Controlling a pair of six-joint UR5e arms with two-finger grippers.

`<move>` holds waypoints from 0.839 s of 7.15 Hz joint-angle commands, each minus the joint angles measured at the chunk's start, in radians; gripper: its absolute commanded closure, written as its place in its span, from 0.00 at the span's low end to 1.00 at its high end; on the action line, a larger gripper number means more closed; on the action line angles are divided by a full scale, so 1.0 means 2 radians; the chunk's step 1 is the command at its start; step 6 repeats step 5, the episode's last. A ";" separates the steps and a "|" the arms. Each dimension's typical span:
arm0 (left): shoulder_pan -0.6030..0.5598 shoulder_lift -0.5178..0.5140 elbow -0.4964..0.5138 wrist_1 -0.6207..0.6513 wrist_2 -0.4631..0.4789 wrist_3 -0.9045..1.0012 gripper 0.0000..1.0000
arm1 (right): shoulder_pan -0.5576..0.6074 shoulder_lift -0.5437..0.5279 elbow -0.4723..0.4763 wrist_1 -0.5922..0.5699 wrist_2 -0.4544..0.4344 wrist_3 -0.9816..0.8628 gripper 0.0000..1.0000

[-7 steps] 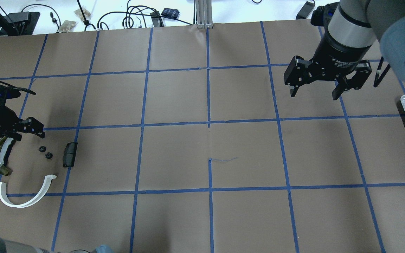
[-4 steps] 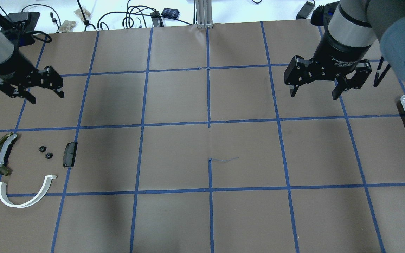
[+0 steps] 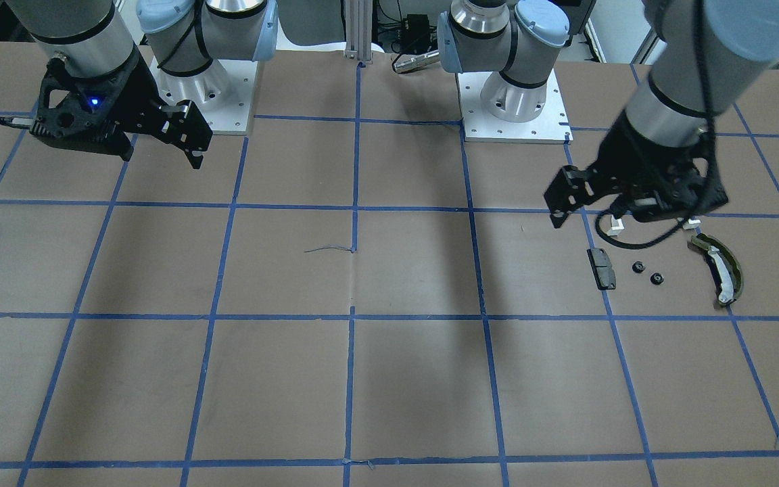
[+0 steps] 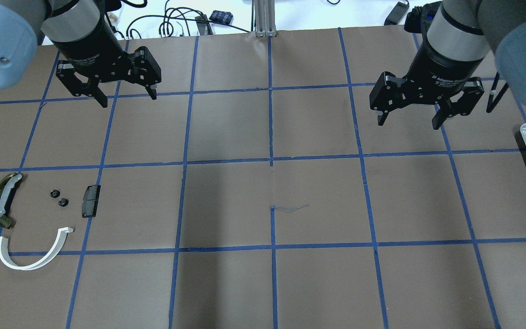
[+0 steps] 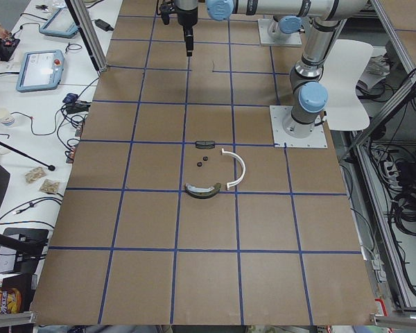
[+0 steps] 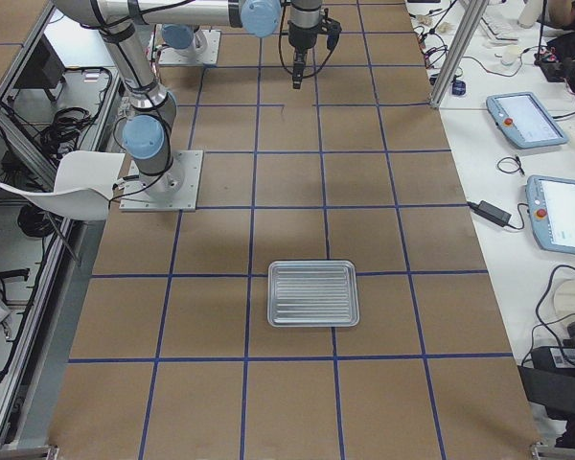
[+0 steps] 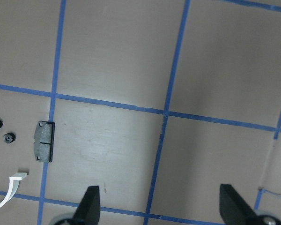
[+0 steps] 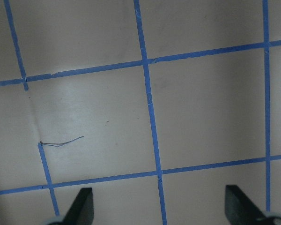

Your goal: Place bearing gear from tray to pile

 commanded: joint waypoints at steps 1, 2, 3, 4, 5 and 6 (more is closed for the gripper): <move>-0.006 0.010 -0.003 -0.005 -0.003 0.034 0.01 | 0.000 -0.004 0.000 0.000 0.001 0.000 0.00; -0.005 0.010 -0.001 -0.007 -0.005 0.052 0.01 | 0.000 -0.006 0.000 0.002 -0.001 0.000 0.00; -0.005 0.010 -0.001 -0.007 -0.006 0.044 0.01 | 0.000 -0.006 0.002 0.002 -0.001 0.000 0.00; -0.005 0.010 -0.001 -0.007 -0.006 0.037 0.01 | 0.000 -0.007 0.001 0.002 -0.001 0.001 0.00; -0.004 0.009 -0.001 -0.007 -0.006 0.037 0.01 | 0.000 -0.008 0.000 0.004 0.000 0.001 0.00; -0.004 0.009 -0.001 -0.007 -0.006 0.037 0.01 | 0.000 -0.008 0.000 0.004 0.000 0.001 0.00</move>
